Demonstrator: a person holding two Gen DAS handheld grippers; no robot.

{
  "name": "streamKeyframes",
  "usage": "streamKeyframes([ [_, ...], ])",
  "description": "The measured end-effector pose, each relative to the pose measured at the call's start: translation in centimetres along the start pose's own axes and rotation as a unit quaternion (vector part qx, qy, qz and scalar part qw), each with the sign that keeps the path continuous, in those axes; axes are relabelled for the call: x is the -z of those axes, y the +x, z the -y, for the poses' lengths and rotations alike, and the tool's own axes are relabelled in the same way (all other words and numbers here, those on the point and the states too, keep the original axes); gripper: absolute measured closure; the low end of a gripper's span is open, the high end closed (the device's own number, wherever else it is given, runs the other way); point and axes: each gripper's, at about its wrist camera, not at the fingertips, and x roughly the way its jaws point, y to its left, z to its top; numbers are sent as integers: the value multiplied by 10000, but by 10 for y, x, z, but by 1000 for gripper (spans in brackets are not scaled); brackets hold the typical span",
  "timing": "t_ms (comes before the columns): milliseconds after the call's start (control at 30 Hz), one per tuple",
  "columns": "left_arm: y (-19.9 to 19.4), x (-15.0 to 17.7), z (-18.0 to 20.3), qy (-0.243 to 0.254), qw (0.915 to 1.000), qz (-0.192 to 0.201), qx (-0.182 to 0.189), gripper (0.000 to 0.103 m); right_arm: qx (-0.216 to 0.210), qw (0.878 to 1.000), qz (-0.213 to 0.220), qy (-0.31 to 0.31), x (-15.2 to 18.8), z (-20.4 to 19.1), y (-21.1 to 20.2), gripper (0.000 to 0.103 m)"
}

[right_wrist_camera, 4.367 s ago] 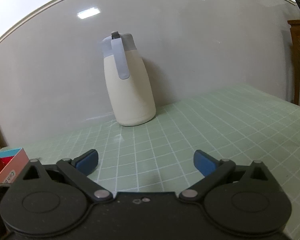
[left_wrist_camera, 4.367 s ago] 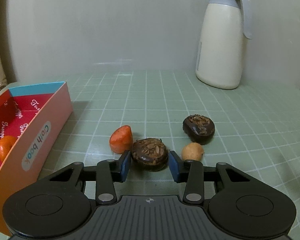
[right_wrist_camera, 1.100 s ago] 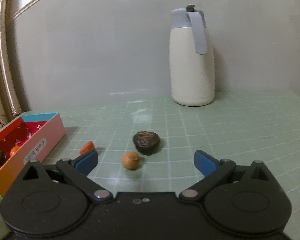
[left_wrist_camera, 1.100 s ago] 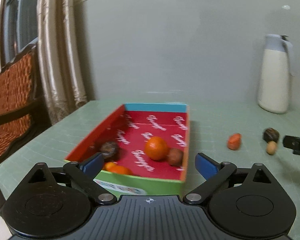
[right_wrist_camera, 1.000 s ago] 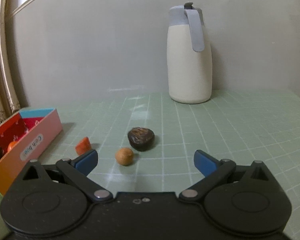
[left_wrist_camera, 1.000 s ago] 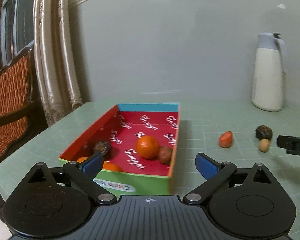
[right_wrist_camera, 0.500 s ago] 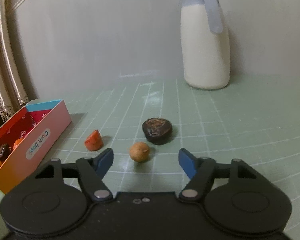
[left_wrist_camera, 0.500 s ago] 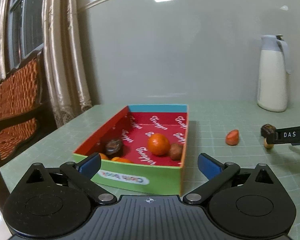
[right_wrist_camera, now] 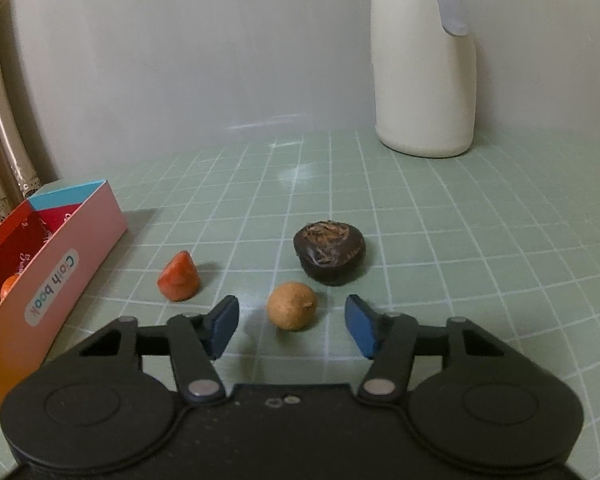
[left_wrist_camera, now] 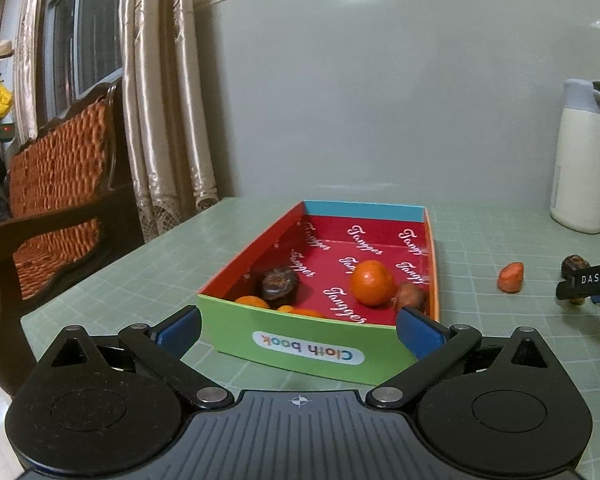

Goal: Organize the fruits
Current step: 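Reach the right gripper to the light round nut and close on it, then carry the light nut with the right gripper into the box and release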

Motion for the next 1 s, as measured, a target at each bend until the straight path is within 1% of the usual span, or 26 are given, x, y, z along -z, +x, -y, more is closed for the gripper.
streamKeyframes([
  [33,0,0,-1,-6,10000,-3,-10,0,0,10000,13,-23,0,-1,0,58],
  [100,0,1,-2,-6,10000,-8,-27,0,-38,10000,21,-54,0,-4,1,64],
  [167,1,1,-4,-10,10000,-18,-45,0,-55,10000,33,-75,1,-5,1,66],
  [200,1,1,-5,-14,10000,-22,-47,0,-58,9999,39,-83,1,-6,1,69],
  [233,1,1,-6,-18,10000,-24,-58,0,-66,9999,48,-92,1,-6,1,74],
  [300,1,1,-7,-21,10000,-23,-79,0,-112,9999,57,-70,1,-6,1,78],
  [600,2,2,-12,-72,9999,-32,-118,0,-247,9996,73,-60,2,-10,0,78],
  [1000,2,2,-15,-125,9998,-31,-159,0,-454,9988,160,-113,5,-11,-13,78],
])
